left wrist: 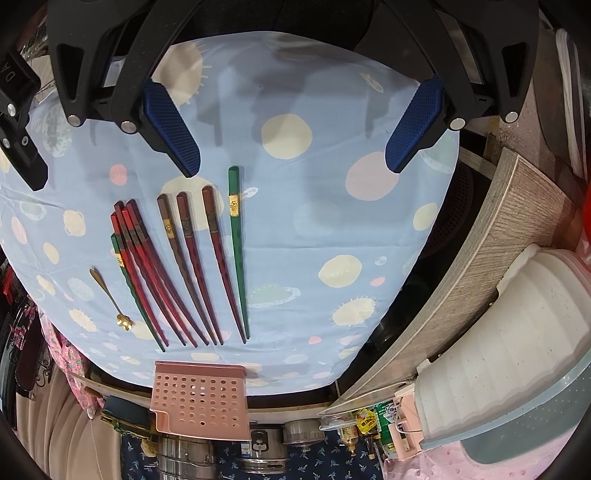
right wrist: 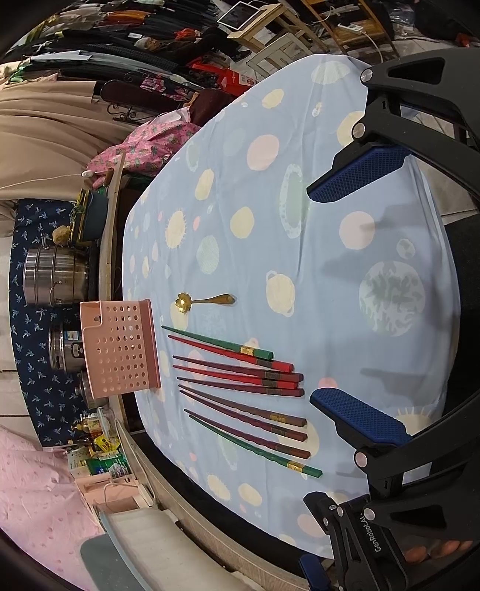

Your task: Organize utensils

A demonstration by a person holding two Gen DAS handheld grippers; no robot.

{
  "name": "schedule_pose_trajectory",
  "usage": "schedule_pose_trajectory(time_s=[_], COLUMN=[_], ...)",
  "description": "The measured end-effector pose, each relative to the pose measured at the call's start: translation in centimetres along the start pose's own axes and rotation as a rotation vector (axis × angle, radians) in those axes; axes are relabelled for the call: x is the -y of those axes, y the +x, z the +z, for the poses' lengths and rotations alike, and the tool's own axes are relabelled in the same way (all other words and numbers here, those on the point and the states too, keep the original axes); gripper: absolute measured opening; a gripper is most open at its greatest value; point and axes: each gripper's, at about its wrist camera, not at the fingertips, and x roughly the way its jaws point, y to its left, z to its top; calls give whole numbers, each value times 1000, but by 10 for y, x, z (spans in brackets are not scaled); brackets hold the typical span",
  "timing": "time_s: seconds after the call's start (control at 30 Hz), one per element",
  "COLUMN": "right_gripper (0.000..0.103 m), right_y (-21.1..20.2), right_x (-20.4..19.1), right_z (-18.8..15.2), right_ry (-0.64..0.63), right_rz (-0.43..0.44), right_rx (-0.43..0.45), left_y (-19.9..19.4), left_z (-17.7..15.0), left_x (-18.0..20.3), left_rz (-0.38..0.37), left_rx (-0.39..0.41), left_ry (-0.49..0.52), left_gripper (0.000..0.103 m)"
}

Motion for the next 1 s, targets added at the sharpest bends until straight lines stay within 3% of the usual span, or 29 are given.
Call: schedule_pose_trajectory(time_s=[0.53,1.0], right_gripper=[96,96], right_y=[11,38], right_x=[4,7], right_z=[1,18], right_ry=[21,38], right_rz=[4,26], right_rx=[-20,-39], left_y=[26,65], left_z=[10,20], left_x=[-8,-4], left_rz=[-66,-96], left_rx=[-60,-129], left_ry=[-33,-36], left_gripper=[94,77])
